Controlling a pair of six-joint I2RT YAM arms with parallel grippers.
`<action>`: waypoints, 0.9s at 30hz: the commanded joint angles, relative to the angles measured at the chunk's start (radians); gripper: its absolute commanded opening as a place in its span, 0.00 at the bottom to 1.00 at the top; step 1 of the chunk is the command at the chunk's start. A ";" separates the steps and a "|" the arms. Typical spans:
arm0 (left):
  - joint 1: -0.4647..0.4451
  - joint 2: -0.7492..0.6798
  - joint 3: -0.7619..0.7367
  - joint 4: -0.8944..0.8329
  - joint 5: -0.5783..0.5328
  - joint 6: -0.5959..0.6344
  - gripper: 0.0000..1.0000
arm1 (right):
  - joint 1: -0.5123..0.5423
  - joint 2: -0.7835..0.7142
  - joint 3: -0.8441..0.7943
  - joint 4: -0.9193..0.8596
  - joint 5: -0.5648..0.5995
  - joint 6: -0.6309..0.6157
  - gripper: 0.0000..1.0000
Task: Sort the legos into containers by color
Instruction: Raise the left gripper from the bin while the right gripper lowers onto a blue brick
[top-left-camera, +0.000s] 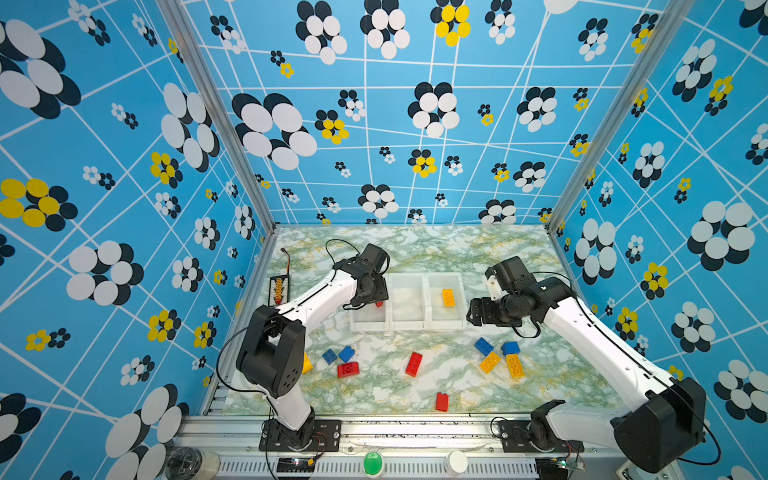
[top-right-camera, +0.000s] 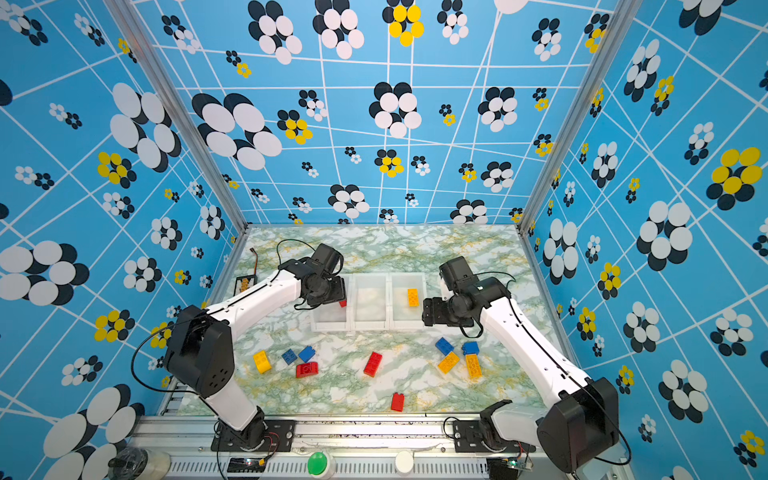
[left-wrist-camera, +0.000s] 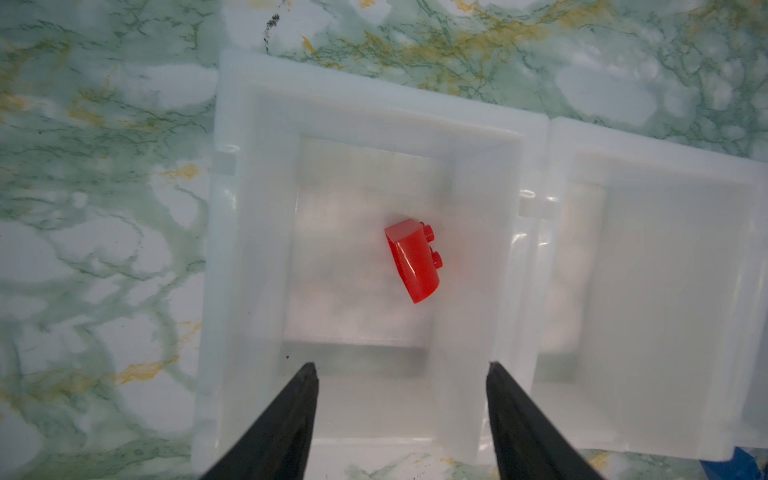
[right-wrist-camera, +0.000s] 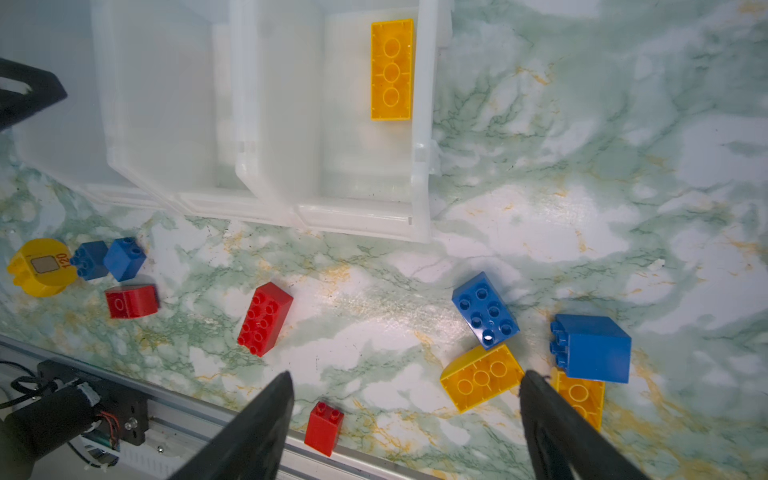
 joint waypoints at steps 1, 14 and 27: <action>0.008 -0.054 -0.025 0.005 -0.002 -0.012 0.68 | -0.007 -0.010 -0.042 -0.053 0.045 -0.076 0.86; 0.008 -0.163 -0.105 0.005 -0.009 -0.047 0.71 | -0.010 0.081 -0.153 0.005 0.020 -0.053 0.78; 0.009 -0.255 -0.181 -0.012 -0.023 -0.065 0.73 | -0.010 0.145 -0.214 0.105 0.130 -0.031 0.73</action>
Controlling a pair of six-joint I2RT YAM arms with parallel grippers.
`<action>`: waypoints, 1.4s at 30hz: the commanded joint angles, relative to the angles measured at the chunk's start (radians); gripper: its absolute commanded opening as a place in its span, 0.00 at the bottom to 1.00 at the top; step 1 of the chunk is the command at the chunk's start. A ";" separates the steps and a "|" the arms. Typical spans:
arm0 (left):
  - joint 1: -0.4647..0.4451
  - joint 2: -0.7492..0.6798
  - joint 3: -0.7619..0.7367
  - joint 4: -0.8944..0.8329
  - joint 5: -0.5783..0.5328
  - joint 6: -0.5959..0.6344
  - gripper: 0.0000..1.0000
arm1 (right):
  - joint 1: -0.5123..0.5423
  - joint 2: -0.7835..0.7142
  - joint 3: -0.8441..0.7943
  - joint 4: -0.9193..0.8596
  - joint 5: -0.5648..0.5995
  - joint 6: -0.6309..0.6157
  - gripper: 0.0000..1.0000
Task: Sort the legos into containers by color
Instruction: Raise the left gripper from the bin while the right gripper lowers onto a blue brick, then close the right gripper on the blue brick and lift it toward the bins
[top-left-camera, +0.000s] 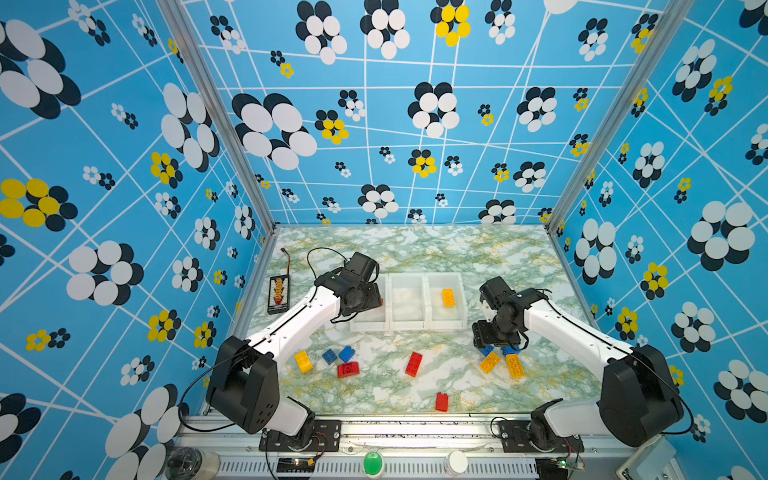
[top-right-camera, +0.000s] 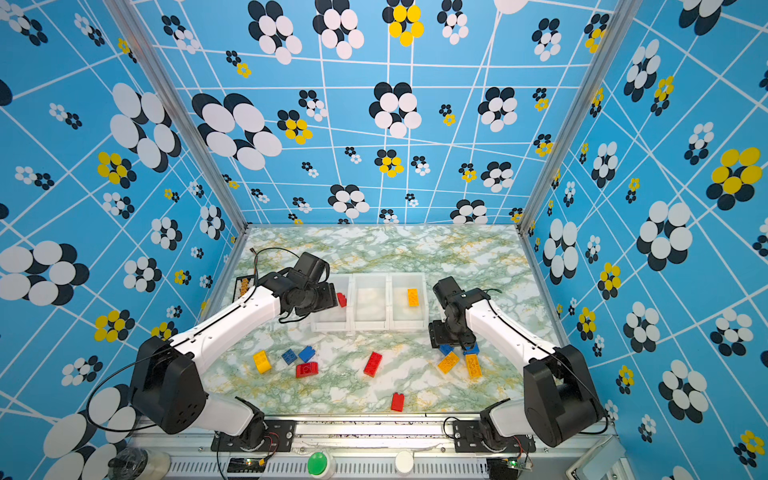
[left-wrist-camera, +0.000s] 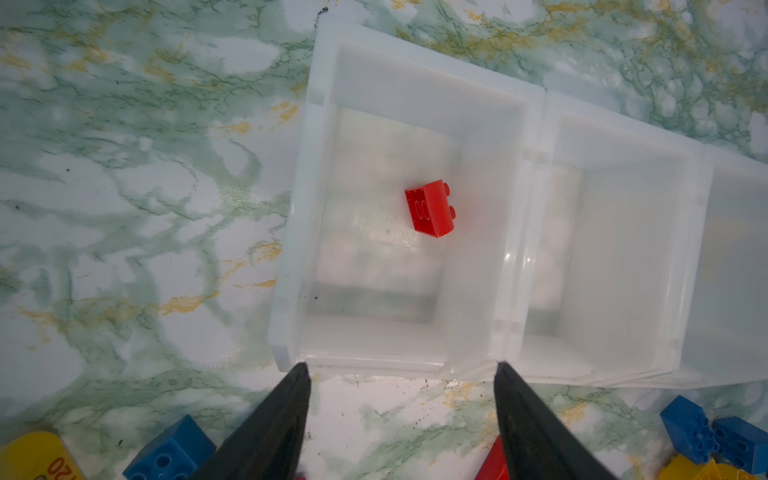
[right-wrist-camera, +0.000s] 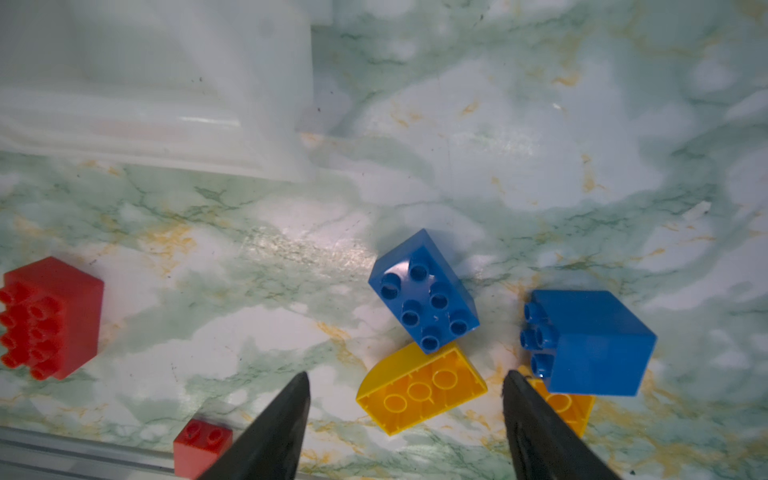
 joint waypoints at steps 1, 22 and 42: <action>0.008 -0.035 -0.024 -0.018 -0.019 -0.006 0.74 | -0.004 0.016 -0.025 0.044 0.052 0.023 0.73; 0.006 -0.106 -0.084 -0.014 -0.029 -0.034 0.82 | 0.046 0.137 -0.061 0.156 0.126 0.008 0.67; 0.007 -0.101 -0.073 -0.020 -0.037 -0.038 0.83 | 0.050 0.158 -0.045 0.162 0.154 -0.009 0.43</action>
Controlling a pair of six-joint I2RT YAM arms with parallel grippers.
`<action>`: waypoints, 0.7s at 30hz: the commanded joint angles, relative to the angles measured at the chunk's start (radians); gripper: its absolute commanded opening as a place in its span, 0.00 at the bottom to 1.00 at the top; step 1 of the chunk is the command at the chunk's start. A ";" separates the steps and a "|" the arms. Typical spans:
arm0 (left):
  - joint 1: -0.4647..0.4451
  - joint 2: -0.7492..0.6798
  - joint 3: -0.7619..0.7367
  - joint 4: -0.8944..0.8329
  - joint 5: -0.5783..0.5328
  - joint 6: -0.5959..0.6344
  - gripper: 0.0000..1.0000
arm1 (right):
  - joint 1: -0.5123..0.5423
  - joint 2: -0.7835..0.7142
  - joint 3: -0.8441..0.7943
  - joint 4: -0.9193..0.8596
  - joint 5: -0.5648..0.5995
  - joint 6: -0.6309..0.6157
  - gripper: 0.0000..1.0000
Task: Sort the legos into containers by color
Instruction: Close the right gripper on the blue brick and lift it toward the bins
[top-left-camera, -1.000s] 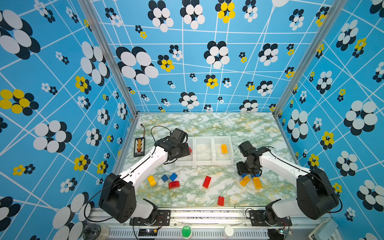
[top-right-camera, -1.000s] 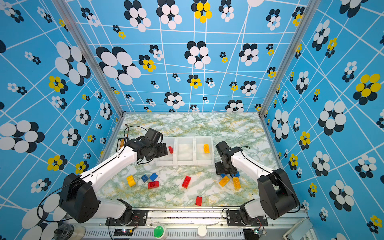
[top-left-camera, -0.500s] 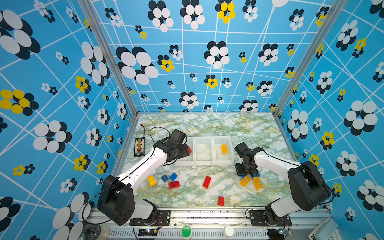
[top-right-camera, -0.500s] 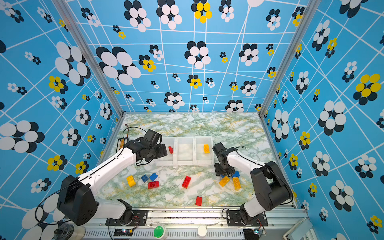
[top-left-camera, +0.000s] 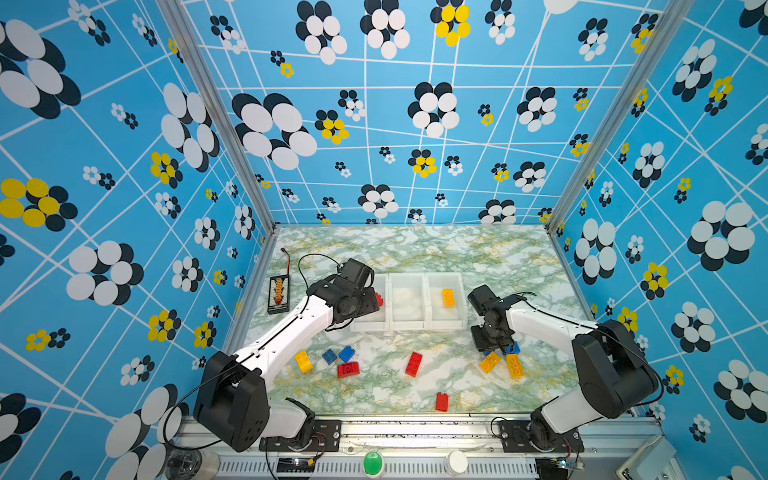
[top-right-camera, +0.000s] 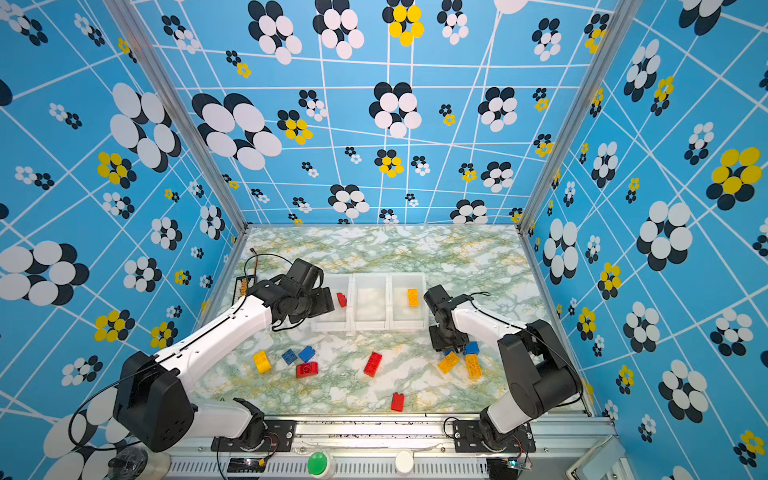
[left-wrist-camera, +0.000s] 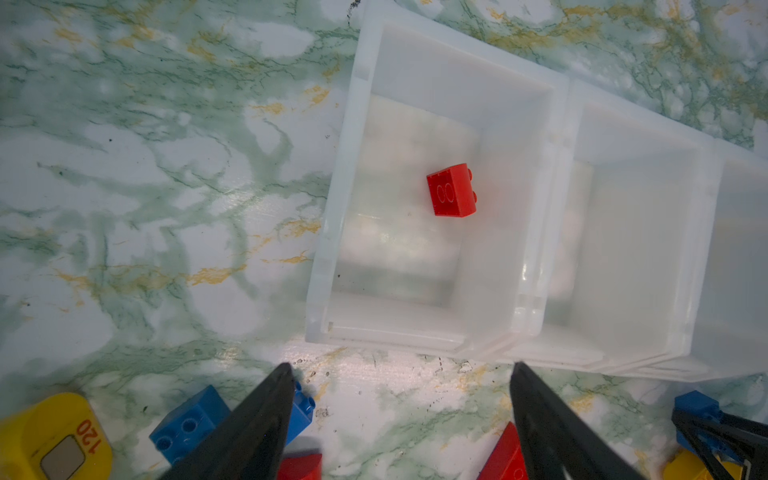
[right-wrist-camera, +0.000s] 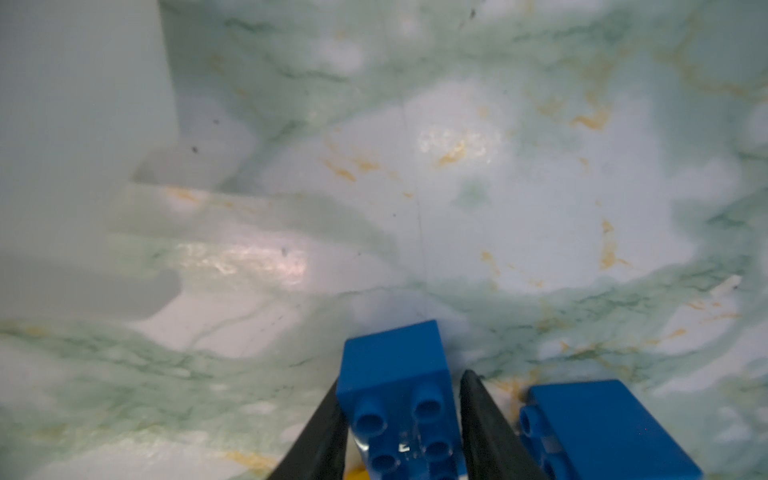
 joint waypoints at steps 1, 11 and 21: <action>0.006 -0.015 -0.001 -0.013 -0.019 -0.011 0.83 | 0.009 0.003 0.025 -0.007 0.025 -0.003 0.41; 0.008 -0.024 -0.006 -0.018 -0.016 -0.005 0.85 | 0.010 -0.060 0.091 -0.057 0.016 0.024 0.34; 0.028 -0.087 -0.069 0.012 0.021 -0.001 0.87 | 0.039 -0.192 0.219 -0.131 -0.053 0.098 0.33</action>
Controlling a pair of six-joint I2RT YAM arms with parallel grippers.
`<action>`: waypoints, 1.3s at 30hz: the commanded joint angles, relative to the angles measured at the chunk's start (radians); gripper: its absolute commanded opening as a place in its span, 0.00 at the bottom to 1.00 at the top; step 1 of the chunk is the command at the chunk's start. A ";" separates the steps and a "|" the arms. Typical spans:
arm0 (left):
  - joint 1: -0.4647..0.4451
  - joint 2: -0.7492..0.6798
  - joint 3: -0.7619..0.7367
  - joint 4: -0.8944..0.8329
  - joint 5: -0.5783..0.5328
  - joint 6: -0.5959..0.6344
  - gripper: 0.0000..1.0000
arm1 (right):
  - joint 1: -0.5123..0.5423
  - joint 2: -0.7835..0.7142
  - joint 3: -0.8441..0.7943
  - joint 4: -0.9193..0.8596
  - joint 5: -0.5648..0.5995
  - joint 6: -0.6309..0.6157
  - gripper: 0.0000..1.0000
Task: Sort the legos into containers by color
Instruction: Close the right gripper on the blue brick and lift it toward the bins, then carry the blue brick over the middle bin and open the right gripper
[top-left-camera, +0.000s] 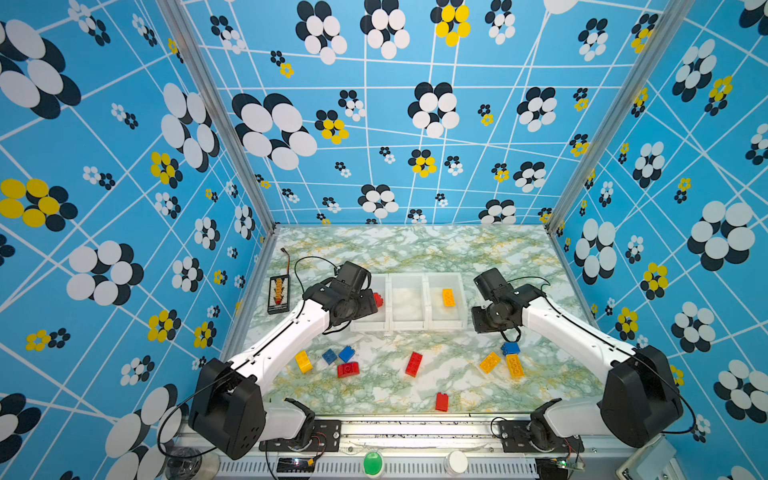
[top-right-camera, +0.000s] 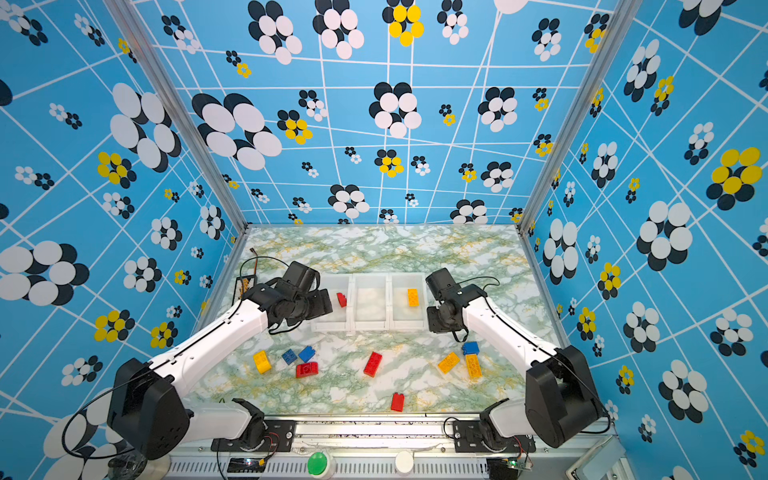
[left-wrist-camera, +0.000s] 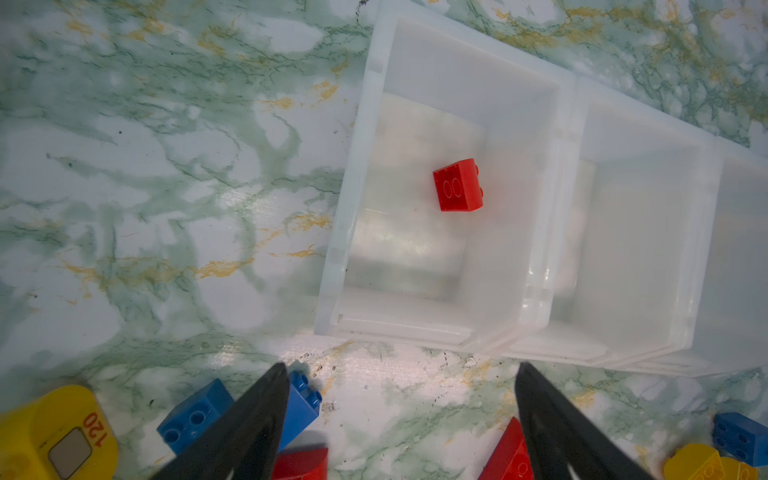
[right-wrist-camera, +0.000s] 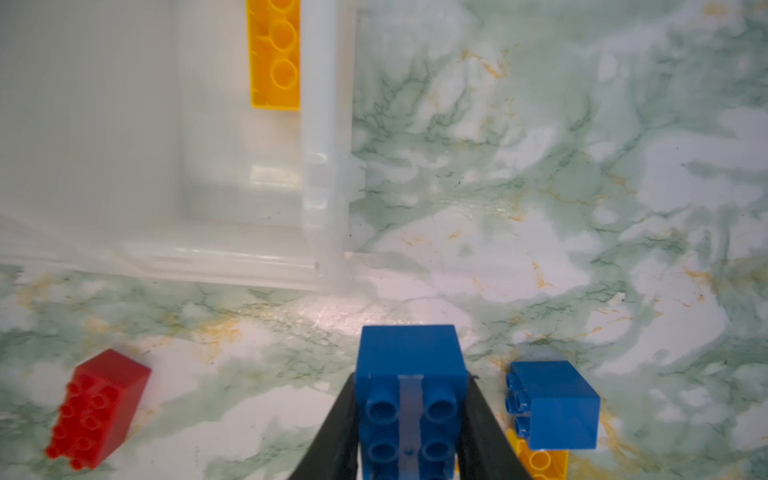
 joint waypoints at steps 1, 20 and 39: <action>0.017 -0.039 -0.027 0.005 0.017 0.000 0.87 | 0.025 -0.019 0.070 -0.054 -0.035 0.046 0.33; 0.139 -0.138 -0.141 0.044 0.119 0.048 0.91 | 0.259 0.334 0.499 0.026 -0.114 0.141 0.32; 0.226 -0.188 -0.177 0.059 0.189 0.124 0.99 | 0.296 0.734 0.851 -0.051 -0.114 0.129 0.32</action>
